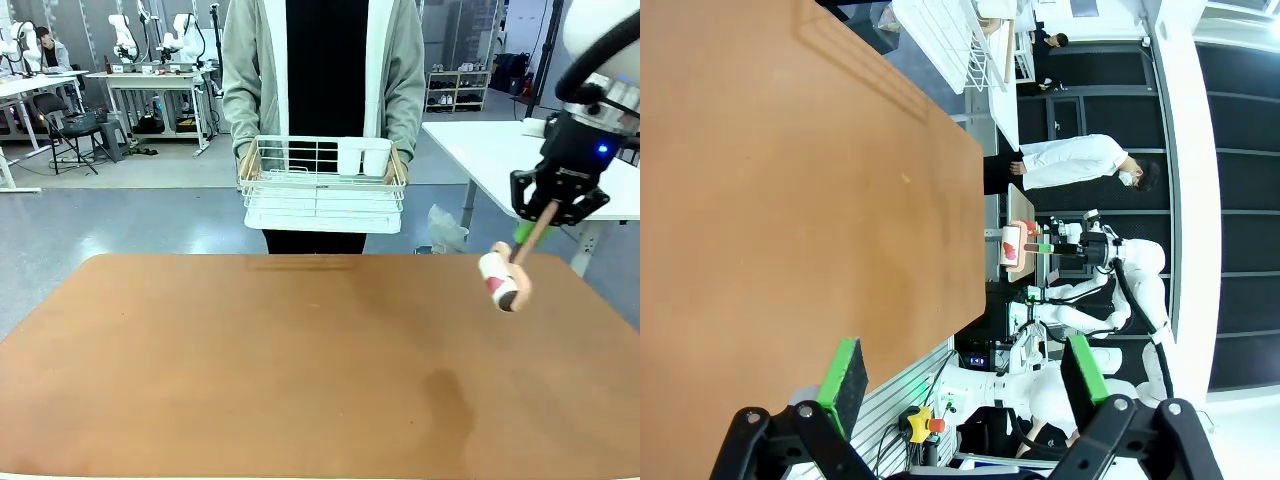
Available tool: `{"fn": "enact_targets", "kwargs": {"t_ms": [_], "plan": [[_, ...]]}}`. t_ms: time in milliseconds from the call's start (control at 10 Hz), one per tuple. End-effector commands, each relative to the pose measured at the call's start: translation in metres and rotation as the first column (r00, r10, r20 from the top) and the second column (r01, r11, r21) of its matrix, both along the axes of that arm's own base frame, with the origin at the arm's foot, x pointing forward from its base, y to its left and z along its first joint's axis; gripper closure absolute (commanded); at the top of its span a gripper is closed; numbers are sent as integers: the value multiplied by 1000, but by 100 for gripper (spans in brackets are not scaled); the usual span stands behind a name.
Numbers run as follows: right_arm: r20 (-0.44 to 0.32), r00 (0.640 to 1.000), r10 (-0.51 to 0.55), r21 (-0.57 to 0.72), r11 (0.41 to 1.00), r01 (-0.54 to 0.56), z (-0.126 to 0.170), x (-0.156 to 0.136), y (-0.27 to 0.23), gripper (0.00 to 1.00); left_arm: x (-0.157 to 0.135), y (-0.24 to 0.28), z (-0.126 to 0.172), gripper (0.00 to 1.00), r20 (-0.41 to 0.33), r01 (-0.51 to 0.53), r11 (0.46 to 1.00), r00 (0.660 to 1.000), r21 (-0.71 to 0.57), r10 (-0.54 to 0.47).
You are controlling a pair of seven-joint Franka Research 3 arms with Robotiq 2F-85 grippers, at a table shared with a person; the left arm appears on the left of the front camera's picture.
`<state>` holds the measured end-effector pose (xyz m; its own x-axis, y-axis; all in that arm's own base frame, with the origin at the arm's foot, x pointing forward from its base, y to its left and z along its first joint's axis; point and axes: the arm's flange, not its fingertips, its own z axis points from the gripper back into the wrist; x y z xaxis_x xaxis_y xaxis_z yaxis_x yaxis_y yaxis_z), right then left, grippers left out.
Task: Clean the table.
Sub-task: Clean the table with the Lint Roller when the human lifts the Dish drying rack.
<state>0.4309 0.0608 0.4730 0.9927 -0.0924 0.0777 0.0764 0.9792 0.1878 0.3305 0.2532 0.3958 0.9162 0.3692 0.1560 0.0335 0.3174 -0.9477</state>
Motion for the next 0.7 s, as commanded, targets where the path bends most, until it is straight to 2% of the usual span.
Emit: {"fn": "enact_targets", "kwargs": {"t_ms": [0, 600], "plan": [[15, 998, -64, -40, 997, 64, -3, -10, 3, 79, -2, 1, 1, 0, 21, 4, 1000, 1000, -13, -4], [-2, 999, -32, -40, 999, 32, -6, -3, -8, 79, -2, 1, 1, 0, 21, 4, 1000, 1000, -13, -4]]}}
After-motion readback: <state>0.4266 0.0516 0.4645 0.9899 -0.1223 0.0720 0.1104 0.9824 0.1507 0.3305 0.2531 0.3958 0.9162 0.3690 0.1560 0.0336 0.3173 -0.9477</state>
